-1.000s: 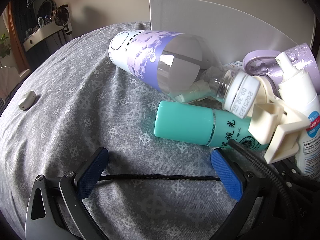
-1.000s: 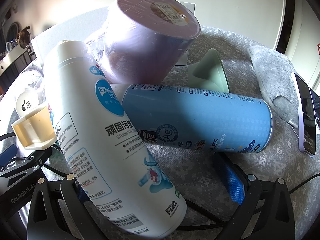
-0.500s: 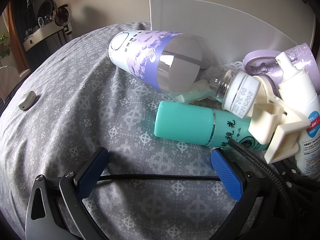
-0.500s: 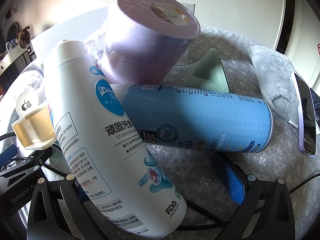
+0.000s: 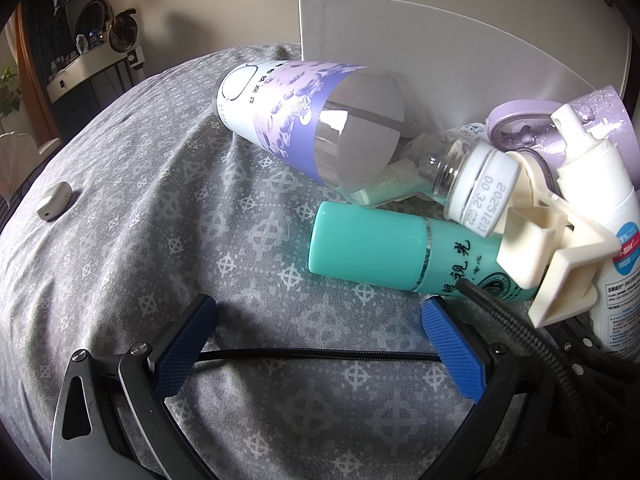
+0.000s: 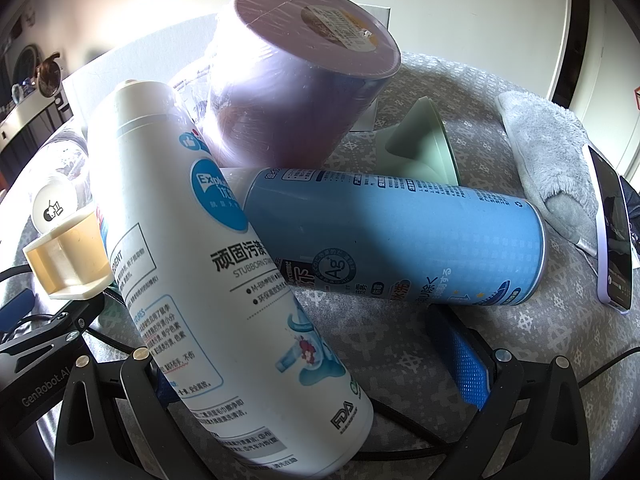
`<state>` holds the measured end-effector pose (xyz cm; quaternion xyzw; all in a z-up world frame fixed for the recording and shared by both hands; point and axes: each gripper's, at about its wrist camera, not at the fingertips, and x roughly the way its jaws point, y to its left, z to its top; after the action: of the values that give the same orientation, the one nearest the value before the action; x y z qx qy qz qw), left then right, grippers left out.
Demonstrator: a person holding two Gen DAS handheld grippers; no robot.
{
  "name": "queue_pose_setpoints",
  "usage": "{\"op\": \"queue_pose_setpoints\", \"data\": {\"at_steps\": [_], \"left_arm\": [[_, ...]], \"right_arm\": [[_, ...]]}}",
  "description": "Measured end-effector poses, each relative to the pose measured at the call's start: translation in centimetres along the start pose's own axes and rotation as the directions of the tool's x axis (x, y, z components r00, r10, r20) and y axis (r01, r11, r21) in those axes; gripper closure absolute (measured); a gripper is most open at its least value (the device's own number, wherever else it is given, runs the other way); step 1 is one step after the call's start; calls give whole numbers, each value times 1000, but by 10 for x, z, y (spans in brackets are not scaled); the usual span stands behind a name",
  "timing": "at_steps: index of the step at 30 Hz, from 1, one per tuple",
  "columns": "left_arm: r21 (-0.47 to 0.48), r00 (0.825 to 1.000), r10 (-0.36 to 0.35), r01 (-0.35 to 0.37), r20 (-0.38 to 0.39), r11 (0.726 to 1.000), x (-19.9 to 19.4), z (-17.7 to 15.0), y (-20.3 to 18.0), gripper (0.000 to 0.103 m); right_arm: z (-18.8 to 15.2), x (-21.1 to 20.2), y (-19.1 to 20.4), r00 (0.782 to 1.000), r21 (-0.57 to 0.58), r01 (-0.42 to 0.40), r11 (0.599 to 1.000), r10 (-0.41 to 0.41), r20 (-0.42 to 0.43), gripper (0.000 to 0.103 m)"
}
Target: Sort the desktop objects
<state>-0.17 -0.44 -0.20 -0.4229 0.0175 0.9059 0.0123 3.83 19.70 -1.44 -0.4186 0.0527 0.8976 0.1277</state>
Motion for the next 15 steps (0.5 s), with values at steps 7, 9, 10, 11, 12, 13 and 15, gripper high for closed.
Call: {"op": "queue_pose_setpoints", "data": {"at_steps": [7, 9, 10, 11, 12, 13, 15], "left_arm": [[0, 1000, 0, 0, 0, 1000, 0, 0, 0, 0], [0, 1000, 0, 0, 0, 1000, 0, 0, 0, 0], [0, 1000, 0, 0, 0, 1000, 0, 0, 0, 0], [0, 1000, -1, 1, 0, 1000, 0, 0, 0, 0], [1, 1000, -1, 1, 0, 1000, 0, 0, 0, 0], [1, 1000, 0, 0, 0, 1000, 0, 0, 0, 0], [3, 1000, 4, -4, -5, 1000, 0, 0, 0, 0]], "right_arm": [[3, 3, -3, 1000, 0, 0, 1000, 0, -1, 0], [3, 3, -2, 1000, 0, 1, 1000, -1, -1, 0], [3, 3, -2, 1000, 0, 1, 1000, -1, -1, 0], [3, 3, -3, 1000, 0, 1, 1000, -1, -1, 0], [3, 3, -3, 1000, 0, 1, 1000, -1, -1, 0], [4, 4, -4, 1000, 0, 1, 1000, -1, -1, 0], [3, 3, -3, 1000, 0, 1, 1000, -1, -1, 0]]}}
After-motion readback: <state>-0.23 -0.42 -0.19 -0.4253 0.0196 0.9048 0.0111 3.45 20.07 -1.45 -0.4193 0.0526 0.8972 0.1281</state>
